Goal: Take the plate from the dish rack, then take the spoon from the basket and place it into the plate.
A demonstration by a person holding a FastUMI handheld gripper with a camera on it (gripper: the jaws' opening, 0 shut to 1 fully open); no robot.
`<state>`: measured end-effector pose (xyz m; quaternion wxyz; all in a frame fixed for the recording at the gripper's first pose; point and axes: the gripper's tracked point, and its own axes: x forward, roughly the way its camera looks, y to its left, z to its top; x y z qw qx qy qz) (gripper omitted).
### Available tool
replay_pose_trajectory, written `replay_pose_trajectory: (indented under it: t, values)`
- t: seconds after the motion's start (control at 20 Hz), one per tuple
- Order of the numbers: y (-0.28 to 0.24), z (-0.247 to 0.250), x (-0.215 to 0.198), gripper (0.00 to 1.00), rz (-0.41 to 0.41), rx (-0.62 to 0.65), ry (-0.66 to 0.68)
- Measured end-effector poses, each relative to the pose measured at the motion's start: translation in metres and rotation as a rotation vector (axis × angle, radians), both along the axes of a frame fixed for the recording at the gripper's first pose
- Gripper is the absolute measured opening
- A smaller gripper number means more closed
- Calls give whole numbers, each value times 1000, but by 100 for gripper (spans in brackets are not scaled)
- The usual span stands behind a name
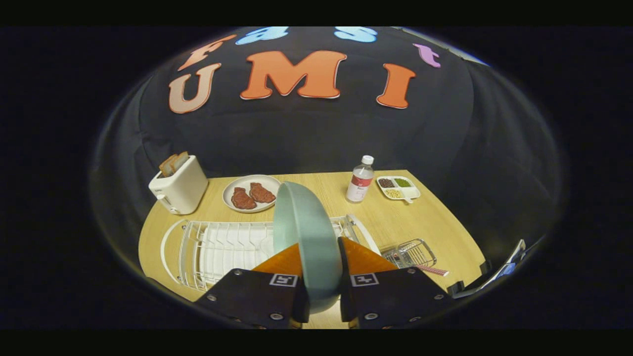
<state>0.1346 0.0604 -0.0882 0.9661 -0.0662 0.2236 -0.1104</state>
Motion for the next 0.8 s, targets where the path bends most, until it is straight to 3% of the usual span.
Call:
replay_pose_trajectory:
  t: [0.3,0.55,0.8]
  values:
    - [-17,-12,-54,24,23,221,-10]
    - [-24,-47,-112,24,40,445,31]
    - [-35,-82,-153,24,46,593,38]
